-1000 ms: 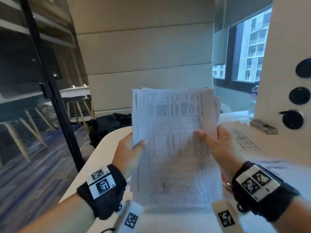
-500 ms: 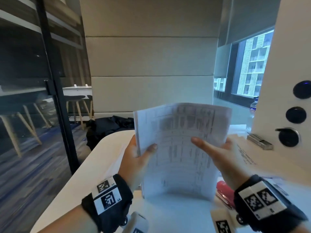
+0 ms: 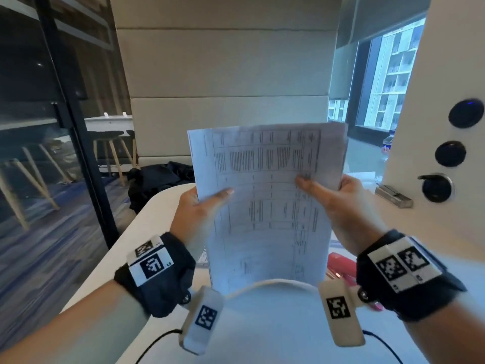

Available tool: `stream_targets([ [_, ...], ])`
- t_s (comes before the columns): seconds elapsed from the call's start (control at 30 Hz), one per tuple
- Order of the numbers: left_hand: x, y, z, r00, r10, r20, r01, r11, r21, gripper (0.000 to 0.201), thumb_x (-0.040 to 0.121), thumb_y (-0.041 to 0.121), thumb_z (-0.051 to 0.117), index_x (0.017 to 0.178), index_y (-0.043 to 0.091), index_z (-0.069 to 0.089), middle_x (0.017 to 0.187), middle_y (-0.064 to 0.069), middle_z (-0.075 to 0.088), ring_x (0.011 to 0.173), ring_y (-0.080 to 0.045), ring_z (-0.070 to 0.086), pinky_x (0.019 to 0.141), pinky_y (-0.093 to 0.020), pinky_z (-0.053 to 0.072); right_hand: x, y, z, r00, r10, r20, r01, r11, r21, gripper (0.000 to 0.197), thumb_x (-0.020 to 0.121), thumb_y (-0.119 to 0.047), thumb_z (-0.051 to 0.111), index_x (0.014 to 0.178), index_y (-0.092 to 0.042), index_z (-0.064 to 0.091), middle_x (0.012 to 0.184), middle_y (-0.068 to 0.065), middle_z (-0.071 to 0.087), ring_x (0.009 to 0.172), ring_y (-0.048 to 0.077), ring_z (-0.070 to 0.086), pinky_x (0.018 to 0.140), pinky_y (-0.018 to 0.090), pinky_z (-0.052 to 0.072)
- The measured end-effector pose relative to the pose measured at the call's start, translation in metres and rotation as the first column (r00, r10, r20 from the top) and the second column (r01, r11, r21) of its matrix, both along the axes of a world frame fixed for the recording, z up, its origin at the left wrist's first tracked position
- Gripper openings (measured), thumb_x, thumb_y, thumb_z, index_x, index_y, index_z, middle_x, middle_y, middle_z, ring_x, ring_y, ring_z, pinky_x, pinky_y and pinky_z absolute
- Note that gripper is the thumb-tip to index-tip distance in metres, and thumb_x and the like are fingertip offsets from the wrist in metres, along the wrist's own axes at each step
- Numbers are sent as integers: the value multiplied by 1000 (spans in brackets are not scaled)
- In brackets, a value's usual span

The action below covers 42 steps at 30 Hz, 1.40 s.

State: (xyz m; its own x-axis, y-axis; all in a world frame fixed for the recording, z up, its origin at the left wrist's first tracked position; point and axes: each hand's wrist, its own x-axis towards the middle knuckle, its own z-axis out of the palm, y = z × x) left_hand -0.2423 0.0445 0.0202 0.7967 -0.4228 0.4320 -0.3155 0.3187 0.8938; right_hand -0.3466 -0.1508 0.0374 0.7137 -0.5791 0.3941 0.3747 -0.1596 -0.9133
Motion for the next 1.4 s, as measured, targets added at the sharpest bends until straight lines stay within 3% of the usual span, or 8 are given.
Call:
stream_targets([
  [0.2, -12, 3, -40, 999, -52, -18, 54, 989, 137, 38, 75, 31, 70, 112, 22, 68, 111, 3, 72, 105, -15, 67, 97, -42, 49, -2, -13, -48, 927, 7, -375, -60, 990, -131, 40, 62, -13, 88, 98, -19, 71, 94, -3, 75, 90, 16, 71, 95, 43, 52],
  [0.37, 13, 0, -59, 996, 86, 21, -89, 969, 230, 61, 62, 73, 72, 88, 24, 47, 92, 0, 47, 81, -18, 42, 80, -36, 39, -12, -42, -53, 522, -375, -766, -454, 637, -622, 66, 69, -30, 84, 127, -21, 54, 118, -6, 63, 102, 13, 58, 95, 27, 44],
  [0.43, 18, -1, -62, 995, 102, 22, -104, 961, 256, 59, 63, 72, 72, 86, 24, 47, 90, 1, 51, 78, -17, 45, 79, -36, 38, -18, -48, -55, 323, -526, -787, -646, 485, -589, 48, 77, -39, 76, 113, -19, 51, 108, -5, 59, 97, 14, 54, 85, 24, 46],
  [0.53, 14, -1, -54, 993, 111, 26, -114, 959, 260, 10, 84, 38, 71, 84, 28, 68, 93, 4, 74, 87, -21, 69, 86, -36, 51, -24, -52, -61, 265, -625, -734, -740, 356, -570, 32, 94, -36, 51, 70, -23, 34, 90, 0, 56, 82, 17, 46, 68, 24, 40],
  [0.73, 15, 2, -54, 990, 140, -31, -130, 967, 217, 8, 89, 43, 61, 88, 41, 69, 97, 16, 71, 99, -7, 64, 94, -34, 47, -13, -89, -62, 589, -222, -777, -281, 845, -454, 34, 94, -39, 55, 89, -5, 53, 72, 6, 68, 58, 21, 63, 60, 42, 53],
  [0.9, 9, 0, -49, 995, 98, -11, -93, 969, 231, 14, 95, 37, 52, 102, 39, 63, 107, 22, 69, 108, 3, 60, 93, -21, 43, -2, -63, -1, 940, -325, -107, 298, 931, -210, 23, 91, -37, 55, 84, -15, 58, 72, 4, 67, 51, 17, 56, 48, 29, 44],
  [1.07, -11, -6, -39, 997, -6, -76, 24, 971, 237, 31, 97, 39, 46, 112, 22, 68, 108, 2, 73, 103, -17, 68, 92, -41, 53, 18, -26, 59, 783, -122, 610, 258, 956, -139, 12, 101, -22, 45, 106, -12, 40, 85, 7, 60, 58, 19, 58, 44, 27, 46],
  [1.4, -33, -17, -36, 980, -185, -69, 197, 936, 291, 34, 99, 23, 48, 92, 0, 71, 84, -9, 73, 75, -20, 68, 67, -31, 55, 44, 34, 62, 848, -75, 525, 180, 972, -152, 15, 91, -39, 51, 89, -24, 51, 73, -4, 60, 68, 22, 59, 61, 46, 52],
])
